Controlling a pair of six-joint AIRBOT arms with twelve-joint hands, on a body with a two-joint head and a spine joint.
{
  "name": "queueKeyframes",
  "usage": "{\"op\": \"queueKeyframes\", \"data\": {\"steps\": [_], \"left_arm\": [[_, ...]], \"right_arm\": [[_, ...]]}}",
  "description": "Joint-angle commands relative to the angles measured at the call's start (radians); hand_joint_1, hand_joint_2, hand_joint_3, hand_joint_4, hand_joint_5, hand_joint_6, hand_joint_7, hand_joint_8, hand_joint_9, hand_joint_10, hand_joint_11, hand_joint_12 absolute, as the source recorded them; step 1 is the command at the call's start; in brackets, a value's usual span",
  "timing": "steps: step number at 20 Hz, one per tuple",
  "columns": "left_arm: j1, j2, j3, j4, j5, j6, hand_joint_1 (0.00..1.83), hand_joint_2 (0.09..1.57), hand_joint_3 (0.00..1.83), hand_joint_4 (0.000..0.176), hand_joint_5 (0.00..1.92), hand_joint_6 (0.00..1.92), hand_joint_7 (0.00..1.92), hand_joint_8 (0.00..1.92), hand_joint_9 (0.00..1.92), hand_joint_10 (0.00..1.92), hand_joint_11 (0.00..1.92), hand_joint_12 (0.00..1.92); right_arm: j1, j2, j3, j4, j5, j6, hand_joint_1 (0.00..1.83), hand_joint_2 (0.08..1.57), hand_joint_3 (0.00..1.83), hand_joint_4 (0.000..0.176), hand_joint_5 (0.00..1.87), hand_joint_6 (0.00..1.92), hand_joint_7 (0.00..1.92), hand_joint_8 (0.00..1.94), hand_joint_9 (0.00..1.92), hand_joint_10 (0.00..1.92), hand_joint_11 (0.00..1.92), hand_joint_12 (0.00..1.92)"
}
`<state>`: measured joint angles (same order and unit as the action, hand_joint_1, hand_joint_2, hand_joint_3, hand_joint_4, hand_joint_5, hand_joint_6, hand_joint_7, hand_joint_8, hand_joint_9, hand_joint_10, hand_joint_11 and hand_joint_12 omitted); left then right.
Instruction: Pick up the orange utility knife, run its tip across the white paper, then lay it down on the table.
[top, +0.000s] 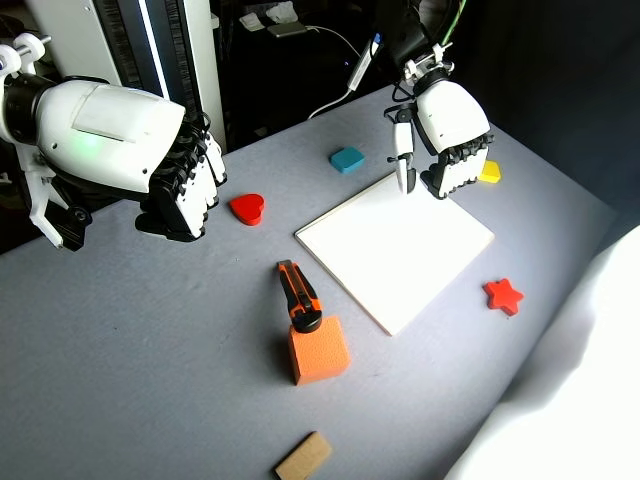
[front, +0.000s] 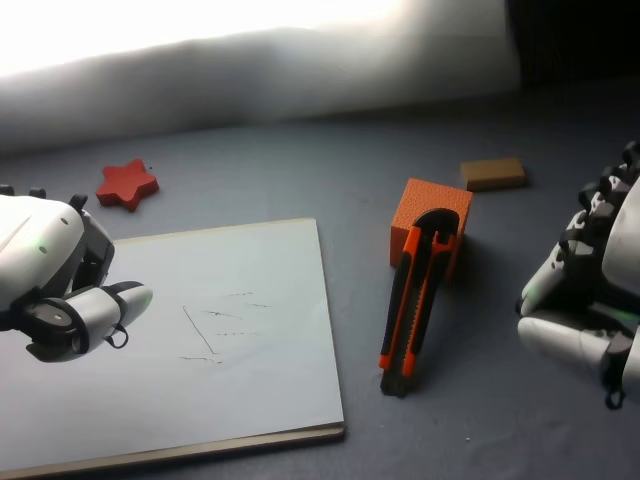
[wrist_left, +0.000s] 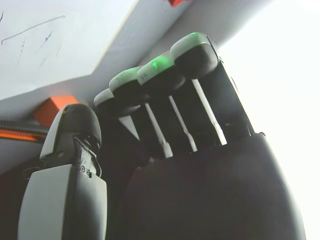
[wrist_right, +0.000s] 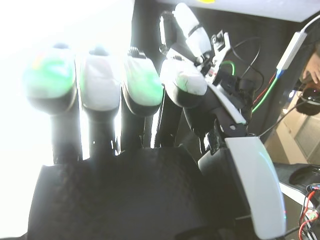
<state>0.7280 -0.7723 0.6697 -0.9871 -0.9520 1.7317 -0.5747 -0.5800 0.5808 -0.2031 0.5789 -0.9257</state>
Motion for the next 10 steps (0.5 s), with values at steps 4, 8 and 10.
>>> {"op": "queueKeyframes", "data": {"steps": [4,8,10], "left_arm": [[-0.016,0.001,-0.001,0.047,-0.1,0.007,0.0,1.19,0.03,0.0,0.0,0.0,0.02,0.0,0.0,0.01,0.01,0.01],[-0.025,0.001,0.003,0.046,-0.102,0.006,0.0,1.18,0.02,0.0,0.0,0.0,0.0,0.0,0.0,0.0,0.0,0.01],[-0.022,0.002,0.002,0.028,-0.102,0.006,0.0,1.18,0.01,0.0,0.0,0.0,0.0,0.0,0.0,0.0,0.0,0.0]], "right_arm": [[-0.004,0.006,-0.009,0.01,0.156,-0.021,0.12,1.15,0.11,0.0,0.0,0.0,0.0,0.0,0.0,0.0,0.0,0.0],[-0.03,0.006,-0.009,0.01,0.182,-0.024,0.05,1.16,0.09,0.0,0.0,0.0,0.0,0.0,0.0,0.0,0.0,0.0],[-0.061,-0.012,-0.003,0.01,0.182,-0.024,0.04,1.16,0.08,0.0,0.0,0.0,0.0,0.0,0.0,0.0,0.0,0.0]]}}
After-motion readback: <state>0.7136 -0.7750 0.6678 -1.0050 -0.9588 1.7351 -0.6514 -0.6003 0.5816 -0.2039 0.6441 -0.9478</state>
